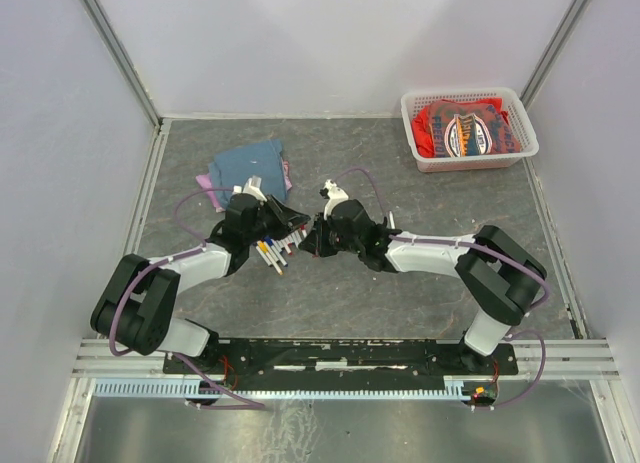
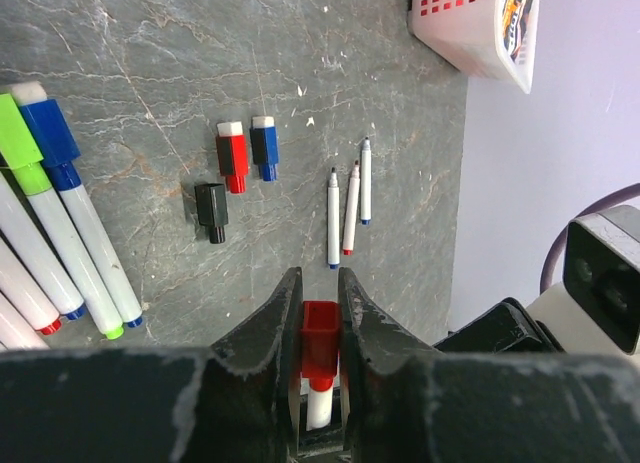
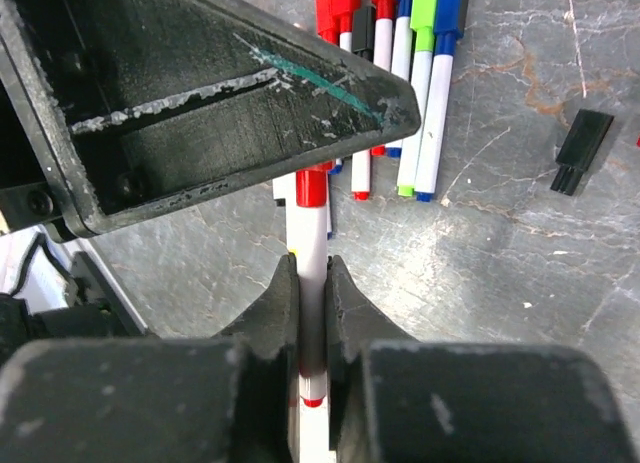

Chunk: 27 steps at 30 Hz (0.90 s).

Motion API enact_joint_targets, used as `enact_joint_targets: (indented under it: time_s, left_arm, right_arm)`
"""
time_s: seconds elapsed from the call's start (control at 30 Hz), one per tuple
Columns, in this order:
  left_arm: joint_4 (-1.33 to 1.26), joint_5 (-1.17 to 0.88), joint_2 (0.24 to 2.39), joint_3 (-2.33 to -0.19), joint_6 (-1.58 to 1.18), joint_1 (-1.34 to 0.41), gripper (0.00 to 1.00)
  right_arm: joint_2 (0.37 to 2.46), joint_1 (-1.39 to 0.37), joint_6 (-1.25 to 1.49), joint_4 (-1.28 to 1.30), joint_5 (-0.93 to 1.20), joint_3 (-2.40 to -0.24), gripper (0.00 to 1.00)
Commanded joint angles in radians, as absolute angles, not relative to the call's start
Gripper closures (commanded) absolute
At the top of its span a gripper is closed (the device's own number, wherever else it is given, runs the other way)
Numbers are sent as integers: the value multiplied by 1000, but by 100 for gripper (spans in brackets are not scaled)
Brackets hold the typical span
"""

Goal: Open the pen caps
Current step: Open the pen cap from the pen.

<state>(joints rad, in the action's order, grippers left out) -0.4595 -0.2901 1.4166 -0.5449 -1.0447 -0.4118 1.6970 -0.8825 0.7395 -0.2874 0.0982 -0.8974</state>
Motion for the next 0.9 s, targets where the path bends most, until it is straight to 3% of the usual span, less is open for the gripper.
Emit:
enact_joint_targets:
  time_s: [0.0,0.37,0.57,0.67,0.87]
  left_arm:
    - [-531,-318,1388,-552,-1100,-411,97]
    - [-316,-97,1387,-652,-1140,-416,97]
    - [-245,-16,1378,-720,-1073,-434,97]
    - [-374,-51,1373,-679,-1046,-433,97]
    - [-627,-190,1389,-611,-997,-429,97]
  right_arm:
    - [1700,-872,719,-312,94,-936,99]
    - [1710,-911,466,18,-135,-1048,99]
    - [1694,-926,433,43,-194,-1038,99]
    - [1666,-920,468,-25,-137,-992,99]
    - [1600,-829,683,-380,174,-806,99]
